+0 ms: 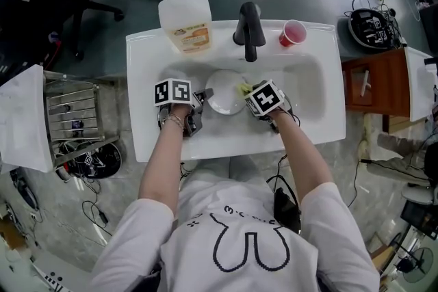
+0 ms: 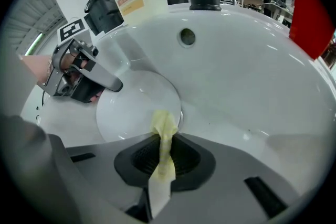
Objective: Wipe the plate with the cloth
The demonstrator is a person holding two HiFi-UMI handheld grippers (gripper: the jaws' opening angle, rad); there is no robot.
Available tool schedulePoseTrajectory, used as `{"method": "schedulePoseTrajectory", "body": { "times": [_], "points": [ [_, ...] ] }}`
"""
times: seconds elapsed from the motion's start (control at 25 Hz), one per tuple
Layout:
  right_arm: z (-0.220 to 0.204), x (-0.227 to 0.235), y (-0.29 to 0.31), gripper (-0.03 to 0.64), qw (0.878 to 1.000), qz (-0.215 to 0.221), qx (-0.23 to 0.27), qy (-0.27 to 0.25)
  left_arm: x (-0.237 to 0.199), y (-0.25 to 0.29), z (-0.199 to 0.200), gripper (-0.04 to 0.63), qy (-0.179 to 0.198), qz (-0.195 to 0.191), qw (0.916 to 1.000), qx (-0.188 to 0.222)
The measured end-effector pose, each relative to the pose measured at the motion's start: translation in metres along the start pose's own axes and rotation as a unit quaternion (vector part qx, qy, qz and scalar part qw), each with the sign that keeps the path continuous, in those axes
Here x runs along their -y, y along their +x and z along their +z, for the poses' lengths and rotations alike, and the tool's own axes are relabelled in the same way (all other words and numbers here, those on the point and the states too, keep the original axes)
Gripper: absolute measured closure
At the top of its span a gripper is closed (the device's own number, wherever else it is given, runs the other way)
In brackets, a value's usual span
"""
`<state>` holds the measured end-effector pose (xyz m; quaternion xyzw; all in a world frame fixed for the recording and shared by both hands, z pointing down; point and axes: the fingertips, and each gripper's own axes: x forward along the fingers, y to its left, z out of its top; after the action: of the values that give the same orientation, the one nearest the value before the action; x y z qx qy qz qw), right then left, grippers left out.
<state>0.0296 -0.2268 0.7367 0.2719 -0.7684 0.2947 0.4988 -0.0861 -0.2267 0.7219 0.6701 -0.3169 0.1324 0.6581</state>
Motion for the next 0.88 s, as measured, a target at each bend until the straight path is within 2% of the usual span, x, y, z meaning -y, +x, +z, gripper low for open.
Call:
{"method": "schedulePoseTrajectory", "body": {
  "times": [0.08,0.32,0.6,0.88],
  "points": [
    [0.001,0.0,-0.002,0.566,1.0,-0.001,0.002,-0.001,0.005,-0.003,0.001,0.577,0.003,-0.008,0.9999,0.005],
    [0.007,-0.003,-0.018,0.566,0.999,-0.011,0.029,-0.016,0.02,-0.014,0.0,0.578,0.065,0.012,0.9978,0.006],
    [0.018,-0.011,-0.073,0.566,0.995,-0.008,0.102,0.017,0.049,-0.044,-0.003,0.578,0.099,0.019,0.9943,0.035],
    [0.016,-0.019,-0.135,0.566,0.988,-0.022,0.151,0.034,0.088,-0.077,-0.012,0.577,0.129,0.019,0.9894,0.065]
  ]
}}
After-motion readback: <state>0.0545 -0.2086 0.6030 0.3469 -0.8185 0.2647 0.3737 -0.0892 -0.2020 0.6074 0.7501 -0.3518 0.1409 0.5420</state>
